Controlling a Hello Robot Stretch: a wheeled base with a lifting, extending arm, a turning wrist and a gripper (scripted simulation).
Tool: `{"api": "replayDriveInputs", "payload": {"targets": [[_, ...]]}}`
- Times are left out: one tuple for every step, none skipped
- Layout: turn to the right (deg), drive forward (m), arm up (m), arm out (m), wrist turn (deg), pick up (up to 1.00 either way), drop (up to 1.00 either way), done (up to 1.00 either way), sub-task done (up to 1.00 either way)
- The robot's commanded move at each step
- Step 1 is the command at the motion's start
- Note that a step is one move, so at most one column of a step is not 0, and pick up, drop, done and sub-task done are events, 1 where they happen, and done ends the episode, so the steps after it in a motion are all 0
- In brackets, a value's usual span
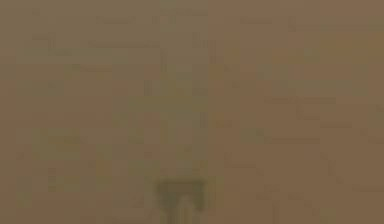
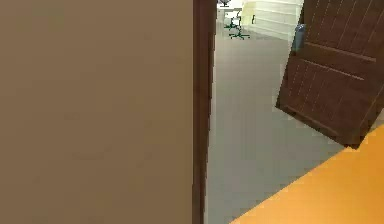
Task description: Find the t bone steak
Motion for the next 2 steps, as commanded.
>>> {"api": "replayDriveInputs", "payload": {"targets": [[-45.0, 0.0, 0.0, 0.0, 0.0, 0.0, 0.0, 0.0, 0.0], [-45.0, 0.0, 0.0, 0.0, 0.0, 0.0, 0.0, 0.0, 0.0]]}}
